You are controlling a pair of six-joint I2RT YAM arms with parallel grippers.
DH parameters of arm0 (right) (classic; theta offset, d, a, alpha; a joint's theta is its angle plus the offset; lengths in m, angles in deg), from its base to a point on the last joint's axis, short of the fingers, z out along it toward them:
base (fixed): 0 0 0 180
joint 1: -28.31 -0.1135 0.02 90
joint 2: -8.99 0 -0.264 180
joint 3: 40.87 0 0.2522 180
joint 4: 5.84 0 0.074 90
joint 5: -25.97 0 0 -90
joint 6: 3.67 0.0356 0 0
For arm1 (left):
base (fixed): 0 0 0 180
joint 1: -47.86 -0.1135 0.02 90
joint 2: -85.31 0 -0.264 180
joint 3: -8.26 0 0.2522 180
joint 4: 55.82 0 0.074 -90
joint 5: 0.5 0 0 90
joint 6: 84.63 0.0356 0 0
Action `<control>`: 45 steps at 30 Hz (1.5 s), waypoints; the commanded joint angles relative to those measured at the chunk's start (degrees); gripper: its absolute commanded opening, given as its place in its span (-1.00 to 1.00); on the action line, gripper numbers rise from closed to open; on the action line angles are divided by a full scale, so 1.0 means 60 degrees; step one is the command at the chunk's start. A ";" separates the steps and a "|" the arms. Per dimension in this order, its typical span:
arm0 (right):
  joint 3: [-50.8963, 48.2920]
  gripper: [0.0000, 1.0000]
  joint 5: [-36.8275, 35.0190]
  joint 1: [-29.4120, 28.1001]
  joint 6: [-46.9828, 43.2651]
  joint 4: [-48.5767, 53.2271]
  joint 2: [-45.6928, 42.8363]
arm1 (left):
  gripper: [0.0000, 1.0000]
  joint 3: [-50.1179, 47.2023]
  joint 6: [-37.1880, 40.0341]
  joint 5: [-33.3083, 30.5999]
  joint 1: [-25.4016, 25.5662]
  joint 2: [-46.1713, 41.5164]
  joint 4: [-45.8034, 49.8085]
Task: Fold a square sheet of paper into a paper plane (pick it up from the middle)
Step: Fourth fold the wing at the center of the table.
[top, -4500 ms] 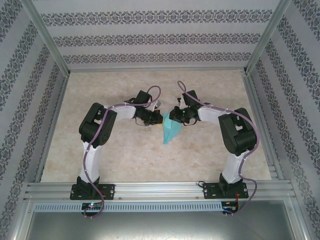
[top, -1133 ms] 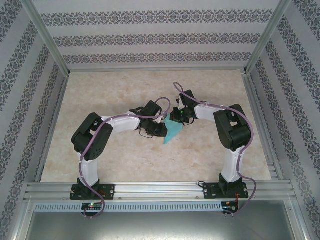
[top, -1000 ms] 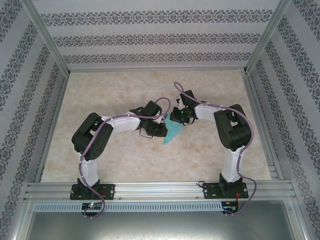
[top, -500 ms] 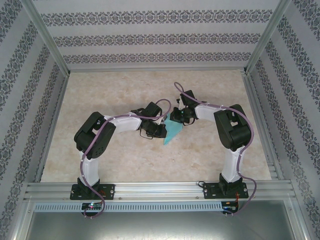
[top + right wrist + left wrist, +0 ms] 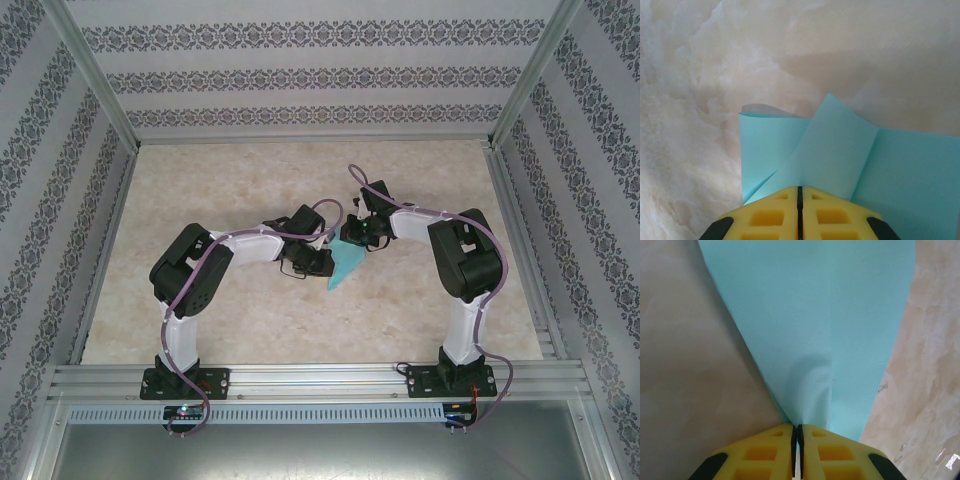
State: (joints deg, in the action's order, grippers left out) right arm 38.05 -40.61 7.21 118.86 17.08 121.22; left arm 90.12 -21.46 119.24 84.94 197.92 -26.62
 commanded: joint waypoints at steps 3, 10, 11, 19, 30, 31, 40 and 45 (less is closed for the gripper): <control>-0.0314 -0.83 -0.0153 0.0073 -0.0211 0.0261 0.0032 | -0.69 -0.0019 0.0015 0.0171 0.0225 -0.0092 -0.0142; -0.0351 -0.83 -0.0057 0.0099 -0.0186 0.0208 -0.0043 | -0.66 0.0070 0.0047 0.0151 0.0320 -0.0022 -0.0051; -0.0364 -0.83 0.0000 0.0119 -0.0169 0.0163 -0.0056 | -0.65 0.0090 0.0059 0.0145 0.0337 -0.0021 -0.0035; -0.0474 -0.83 0.0252 0.0196 -0.0034 -0.0063 -0.0042 | -0.65 0.0289 0.0242 -0.0136 0.0470 0.0194 0.0294; -0.0661 -0.83 0.0678 0.0306 0.0196 -0.0512 -0.0086 | -0.65 0.0740 0.0623 -0.0922 0.0734 0.0708 0.1074; -0.0683 -0.83 0.0723 0.0324 0.0230 -0.0552 -0.0100 | -0.65 0.0788 0.0669 -0.1044 0.0755 0.0777 0.1195; -0.1004 -0.76 0.1120 0.0419 0.0477 -0.1009 -0.0599 | -0.66 0.0999 0.0944 -0.1590 0.0821 0.1246 0.1698; -0.1432 -0.75 0.1585 0.0496 0.0906 -0.1566 -0.1101 | -0.66 0.1040 0.1007 -0.1605 0.0824 0.1365 0.1733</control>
State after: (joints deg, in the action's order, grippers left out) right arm 31.01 -33.66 9.64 122.40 9.74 117.63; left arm 97.07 -17.15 113.40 88.42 201.16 -18.79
